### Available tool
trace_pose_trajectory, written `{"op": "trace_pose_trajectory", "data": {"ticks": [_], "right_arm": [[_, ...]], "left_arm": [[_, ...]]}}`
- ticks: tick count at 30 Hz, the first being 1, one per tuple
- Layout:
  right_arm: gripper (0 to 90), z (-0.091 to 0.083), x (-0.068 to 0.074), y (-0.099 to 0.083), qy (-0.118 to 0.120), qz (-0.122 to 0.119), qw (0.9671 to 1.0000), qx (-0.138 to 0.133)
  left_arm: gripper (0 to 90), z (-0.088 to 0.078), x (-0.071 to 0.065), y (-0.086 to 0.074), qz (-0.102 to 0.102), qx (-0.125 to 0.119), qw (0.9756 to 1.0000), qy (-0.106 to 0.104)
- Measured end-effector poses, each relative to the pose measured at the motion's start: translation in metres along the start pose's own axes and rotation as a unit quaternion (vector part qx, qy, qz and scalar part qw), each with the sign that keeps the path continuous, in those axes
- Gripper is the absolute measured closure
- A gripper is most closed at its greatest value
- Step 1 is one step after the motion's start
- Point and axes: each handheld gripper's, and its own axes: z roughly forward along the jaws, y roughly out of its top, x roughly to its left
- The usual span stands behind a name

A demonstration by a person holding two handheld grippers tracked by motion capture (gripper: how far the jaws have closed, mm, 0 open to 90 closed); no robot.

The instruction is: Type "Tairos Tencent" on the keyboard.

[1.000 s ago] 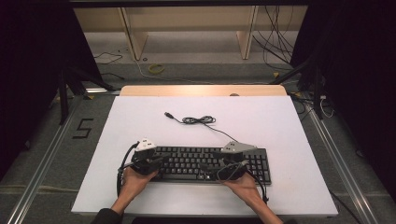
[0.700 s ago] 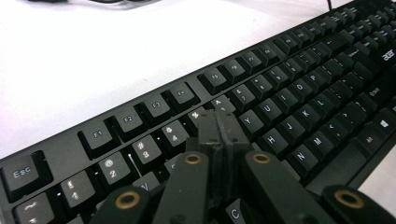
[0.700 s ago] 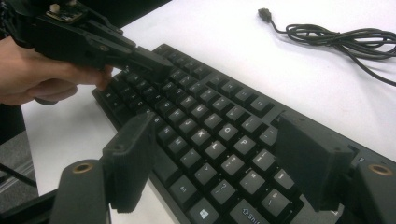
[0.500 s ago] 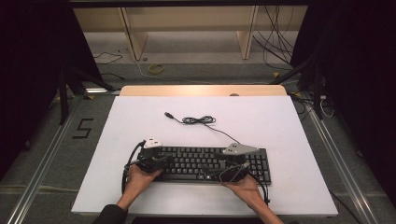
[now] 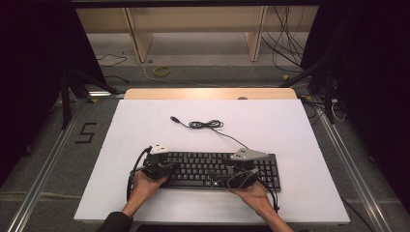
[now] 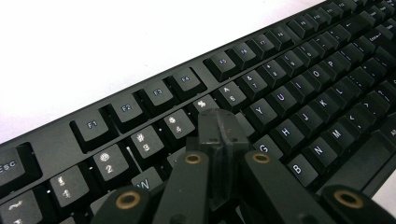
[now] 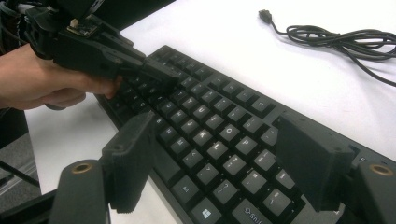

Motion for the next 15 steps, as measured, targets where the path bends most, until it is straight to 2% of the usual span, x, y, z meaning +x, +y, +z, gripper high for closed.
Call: {"op": "trace_pose_trajectory", "data": {"ticks": [4, 7, 11, 12, 15], "right_arm": [[29.8, 0.001, 0.000, 0.000, -0.001, 0.001, 1.0000, 0.001], [29.8, 0.001, 0.000, 0.000, -0.001, 0.001, 1.0000, 0.000], [29.9, 0.001, -0.001, 0.001, 0.000, 0.002, 1.0000, -0.001], [29.9, 0.002, -0.002, 0.001, -0.001, 0.002, 1.0000, -0.001], [30.5, 0.003, -0.002, 0.002, 0.000, 0.003, 1.0000, -0.001]], "left_arm": [[88.9, -0.001, -0.001, 0.000, -0.002, 0.001, 1.0000, 0.001], [87.5, -0.004, -0.001, 0.001, -0.006, -0.008, 1.0000, -0.001], [82.1, -0.011, -0.001, 0.004, -0.008, -0.021, 0.9997, 0.000], [77.7, -0.012, -0.001, 0.004, -0.011, -0.026, 0.9996, -0.001], [74.5, -0.017, -0.001, 0.004, -0.014, -0.033, 0.9993, -0.013]]}}
